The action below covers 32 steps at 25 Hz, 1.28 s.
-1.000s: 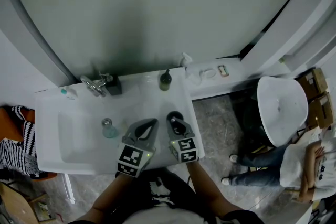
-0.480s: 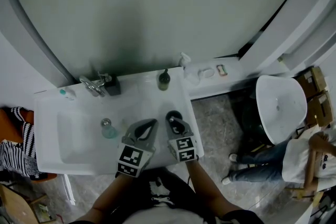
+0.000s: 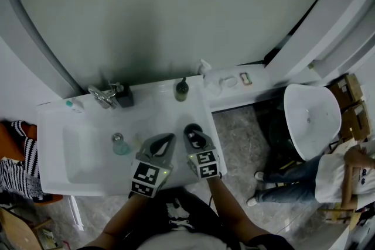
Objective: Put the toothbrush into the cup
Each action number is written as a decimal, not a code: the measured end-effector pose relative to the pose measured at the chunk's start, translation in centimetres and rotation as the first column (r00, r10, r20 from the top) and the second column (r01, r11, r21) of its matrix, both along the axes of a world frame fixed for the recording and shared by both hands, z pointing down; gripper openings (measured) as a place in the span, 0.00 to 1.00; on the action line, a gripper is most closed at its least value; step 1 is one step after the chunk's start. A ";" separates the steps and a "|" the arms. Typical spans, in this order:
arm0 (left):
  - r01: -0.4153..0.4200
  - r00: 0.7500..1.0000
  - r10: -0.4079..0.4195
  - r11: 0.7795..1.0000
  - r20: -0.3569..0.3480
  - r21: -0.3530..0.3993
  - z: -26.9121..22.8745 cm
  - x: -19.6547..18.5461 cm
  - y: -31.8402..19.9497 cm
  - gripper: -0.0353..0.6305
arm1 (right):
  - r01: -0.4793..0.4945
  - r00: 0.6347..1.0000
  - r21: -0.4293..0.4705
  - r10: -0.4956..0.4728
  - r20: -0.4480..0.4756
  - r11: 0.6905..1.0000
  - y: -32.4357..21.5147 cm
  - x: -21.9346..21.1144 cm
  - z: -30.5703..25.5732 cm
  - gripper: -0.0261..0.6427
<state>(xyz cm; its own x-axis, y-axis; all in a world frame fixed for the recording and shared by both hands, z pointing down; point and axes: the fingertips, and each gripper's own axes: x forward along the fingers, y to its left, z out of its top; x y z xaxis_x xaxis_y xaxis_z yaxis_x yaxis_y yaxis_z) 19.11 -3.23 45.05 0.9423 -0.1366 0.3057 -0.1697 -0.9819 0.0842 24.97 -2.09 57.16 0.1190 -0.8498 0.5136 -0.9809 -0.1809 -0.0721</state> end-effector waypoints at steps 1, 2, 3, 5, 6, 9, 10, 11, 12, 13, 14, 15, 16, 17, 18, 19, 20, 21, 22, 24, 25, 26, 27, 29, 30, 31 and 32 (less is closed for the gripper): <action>0.000 1.000 0.000 1.000 0.000 0.000 0.0 0.0 0.0 0.05 | 0.004 1.000 0.000 -0.004 0.000 1.000 0.0 -0.1 -0.1 0.18; 0.000 1.000 0.000 1.000 0.000 0.000 0.0 0.0 0.0 0.05 | 0.008 1.000 0.001 -0.008 0.000 1.000 0.0 -0.1 -0.2 0.18; 0.000 1.000 0.000 1.000 -0.001 -0.001 0.0 0.0 0.0 0.05 | 0.012 1.000 0.000 -0.012 0.000 1.000 0.0 -0.2 -0.3 0.18; -0.001 1.000 0.001 1.000 -0.001 -0.004 0.1 0.0 0.0 0.05 | 0.023 1.000 0.002 -0.023 -0.003 1.000 0.1 -0.4 -0.4 0.19; -0.001 1.000 0.001 1.000 -0.002 -0.005 0.1 0.0 0.0 0.05 | 0.028 1.000 0.005 -0.028 -0.005 1.000 0.1 -0.5 -0.5 0.20; -0.003 1.000 0.003 1.000 -0.002 -0.006 0.2 0.0 0.0 0.05 | 0.036 0.999 0.009 -0.036 -0.008 0.999 0.3 -0.6 -0.8 0.23; -0.005 1.000 0.005 1.000 -0.002 -0.006 0.2 0.1 0.0 0.05 | 0.036 0.999 0.006 -0.036 -0.010 0.999 0.4 -0.5 -0.7 0.24; -0.007 1.000 0.007 1.000 -0.001 -0.007 0.3 0.1 0.0 0.05 | 0.034 0.999 0.003 -0.034 -0.012 0.999 0.6 -0.4 -0.7 0.24; -0.010 1.000 0.010 1.000 -0.001 -0.008 0.3 0.1 0.1 0.05 | 0.031 0.999 0.002 -0.031 -0.013 1.000 0.8 -0.3 -0.7 0.24; -0.013 1.000 0.013 1.000 0.000 -0.008 0.4 0.2 0.2 0.05 | 0.027 1.000 0.004 -0.027 -0.014 1.000 0.9 -0.2 -0.8 0.25; -0.016 1.000 0.016 1.000 0.001 -0.009 0.4 0.3 0.2 0.05 | 0.022 1.000 0.007 -0.022 -0.015 1.000 1.0 -0.1 -1.0 0.25; -0.019 1.000 0.020 1.000 0.003 -0.010 0.5 0.4 0.3 0.05 | 0.016 1.000 0.009 -0.016 -0.016 1.000 1.1 0.0 -1.1 0.25; -0.025 1.000 0.025 1.000 0.004 -0.012 0.6 0.5 0.3 0.05 | 0.010 1.000 0.009 -0.010 -0.018 1.000 1.2 0.2 -1.1 0.26; -0.030 1.000 0.030 0.999 0.006 -0.014 0.7 0.6 0.5 0.05 | 0.004 1.000 0.010 -0.004 -0.021 1.000 1.4 0.4 -1.2 0.26; -0.036 0.999 0.036 0.999 0.006 -0.014 0.7 0.7 0.6 0.05 | -0.002 1.000 0.013 0.002 -0.027 1.000 1.5 0.5 -1.3 0.26; -0.040 0.999 0.040 0.999 0.007 -0.014 0.7 0.8 0.6 0.05 | -0.008 0.999 0.017 0.009 -0.036 1.000 1.7 0.6 -1.5 0.26; -0.044 0.999 0.044 0.999 0.007 -0.014 0.7 0.9 0.7 0.05 | -0.014 0.999 0.023 0.015 -0.046 1.000 1.8 0.7 -1.8 0.26; -0.047 0.999 0.047 0.999 0.007 -0.014 0.7 0.9 0.7 0.05 | -0.020 0.998 0.030 0.022 -0.057 0.999 1.9 0.8 -2.1 0.26; -0.050 0.999 0.050 0.999 0.007 -0.014 0.7 1.0 0.8 0.05 | -0.028 0.997 0.038 0.030 -0.067 0.999 2.1 1.0 -2.5 0.26; -0.057 0.998 0.057 0.998 0.007 -0.015 0.6 1.2 0.9 0.05 | -0.050 0.994 0.059 0.056 -0.095 0.997 2.5 1.4 -3.3 0.26; -0.060 0.998 0.060 0.998 0.007 -0.016 0.6 1.2 1.0 0.05 | -0.067 0.991 0.075 0.075 -0.111 0.995 2.7 1.6 -3.8 0.26; -0.064 0.998 0.064 0.998 0.007 -0.016 0.6 1.3 1.1 0.05 | -0.088 0.987 0.096 0.100 -0.125 0.991 2.9 1.9 -4.4 0.24; -0.066 0.998 0.067 0.998 0.007 -0.015 0.6 1.3 1.1 0.05 | -0.113 0.982 0.120 0.129 -0.135 0.986 3.2 2.2 -5.0 0.23; -0.072 0.997 0.072 0.997 0.007 -0.014 0.6 1.4 1.3 0.05 | -0.158 0.973 0.167 0.182 -0.142 0.973 3.8 2.8 -6.1 0.14; -0.074 0.997 0.074 0.997 0.008 -0.015 0.6 1.4 1.4 0.05 | -0.172 0.970 0.183 0.199 -0.141 0.968 4.0 3.0 -6.4 0.10; -0.077 0.997 0.077 0.997 0.008 -0.015 0.6 1.5 1.5 0.05 | -0.180 0.968 0.193 0.209 -0.139 0.964 4.2 3.2 -6.7 0.08; -0.080 0.997 0.080 0.997 0.008 -0.015 0.6 1.6 1.6 0.05 | -0.184 0.967 0.199 0.213 -0.138 0.963 4.3 3.3 -6.8 0.07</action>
<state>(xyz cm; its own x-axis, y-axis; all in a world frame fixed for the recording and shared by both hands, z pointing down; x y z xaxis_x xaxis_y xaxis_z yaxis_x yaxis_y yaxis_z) 20.76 -1.59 45.63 0.9472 -0.0564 0.3156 -0.0914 -0.9911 0.0971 28.24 2.18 50.33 0.3613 -0.8783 0.3130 -0.9280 -0.3713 0.0294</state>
